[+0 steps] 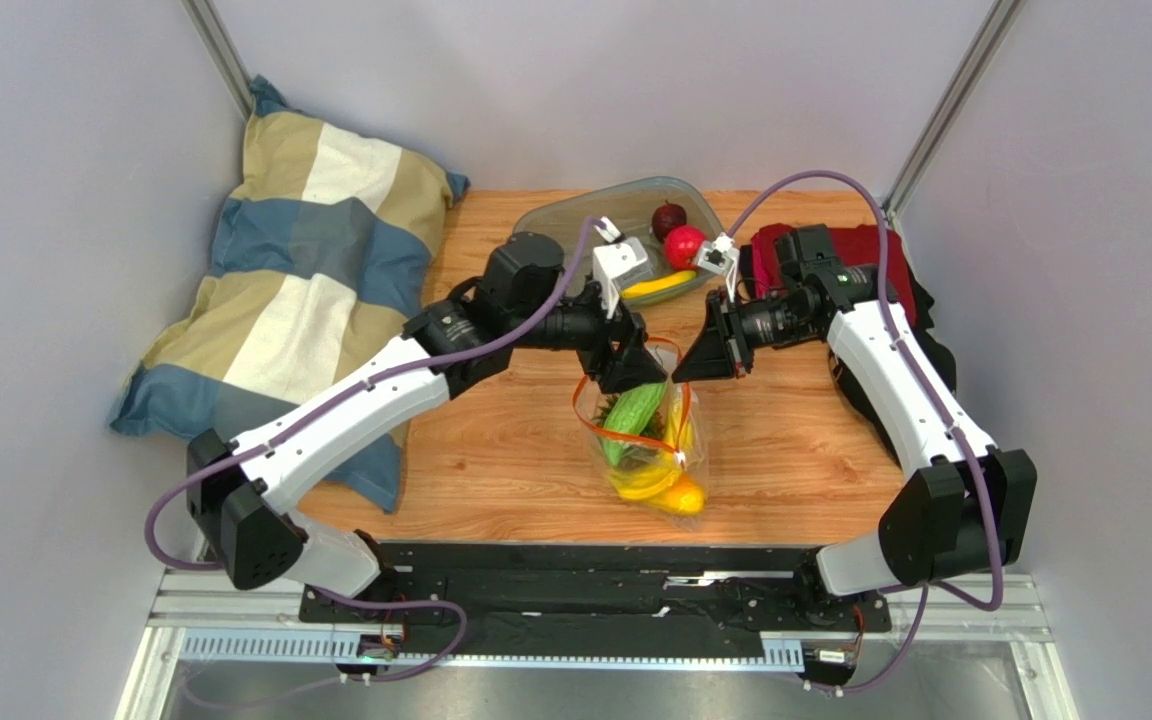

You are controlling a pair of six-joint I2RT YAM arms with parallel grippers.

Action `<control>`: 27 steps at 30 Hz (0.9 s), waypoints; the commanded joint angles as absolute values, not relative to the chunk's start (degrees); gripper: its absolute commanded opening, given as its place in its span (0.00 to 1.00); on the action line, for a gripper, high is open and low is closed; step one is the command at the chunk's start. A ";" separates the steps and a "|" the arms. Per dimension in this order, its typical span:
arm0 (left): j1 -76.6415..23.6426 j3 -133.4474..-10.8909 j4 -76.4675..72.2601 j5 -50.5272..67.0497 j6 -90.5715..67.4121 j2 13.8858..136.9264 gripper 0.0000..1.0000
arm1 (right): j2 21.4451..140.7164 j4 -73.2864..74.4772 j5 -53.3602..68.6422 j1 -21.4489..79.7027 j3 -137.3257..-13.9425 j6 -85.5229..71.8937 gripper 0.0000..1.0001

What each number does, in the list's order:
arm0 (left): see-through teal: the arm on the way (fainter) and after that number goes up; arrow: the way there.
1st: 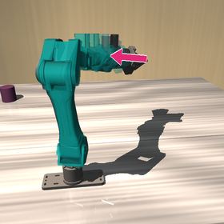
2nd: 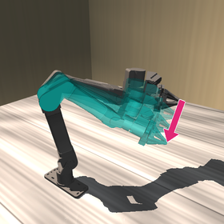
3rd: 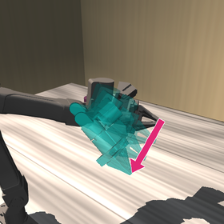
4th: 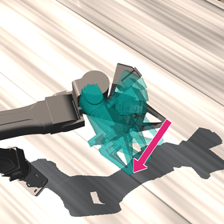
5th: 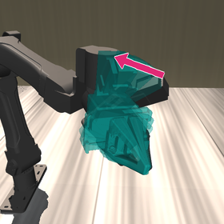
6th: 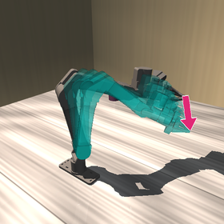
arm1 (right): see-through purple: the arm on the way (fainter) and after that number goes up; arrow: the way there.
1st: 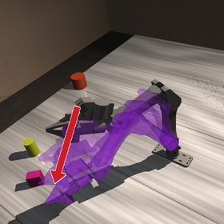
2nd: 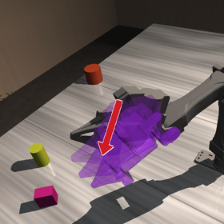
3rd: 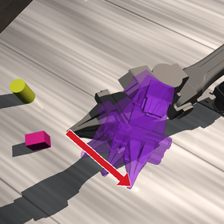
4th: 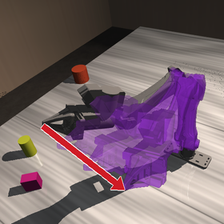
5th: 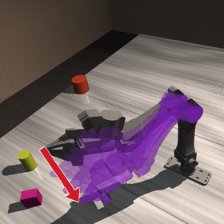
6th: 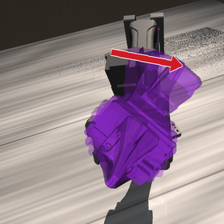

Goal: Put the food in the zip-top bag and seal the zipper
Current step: Place the fake vegetable in the zipper food storage bag.

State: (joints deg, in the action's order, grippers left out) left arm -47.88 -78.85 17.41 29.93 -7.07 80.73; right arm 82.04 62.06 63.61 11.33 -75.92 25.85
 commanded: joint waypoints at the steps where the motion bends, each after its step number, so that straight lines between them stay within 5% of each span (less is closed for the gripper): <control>1: -48.51 -82.70 29.61 30.67 -1.76 84.54 0.80 | 82.35 61.35 65.92 11.16 -78.57 27.33 0.00; 16: -49.40 -97.55 45.26 28.38 -3.78 97.65 0.69 | 83.05 61.44 66.01 11.07 -78.92 26.72 0.00; 19: -49.48 -97.56 44.65 31.55 -4.04 96.86 0.54 | 83.32 61.52 66.09 11.07 -79.10 26.28 0.00; 24: -49.39 -95.81 42.02 33.93 -4.65 93.44 0.10 | 83.32 61.44 66.01 11.07 -78.93 26.19 0.00; 27: -48.52 -90.65 35.44 32.53 -7.98 88.45 0.00 | 83.50 61.44 66.18 10.99 -78.93 25.93 0.00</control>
State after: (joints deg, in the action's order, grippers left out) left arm -49.12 -94.50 42.19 31.51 -4.62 97.06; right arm 83.42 62.11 64.10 11.33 -76.55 25.96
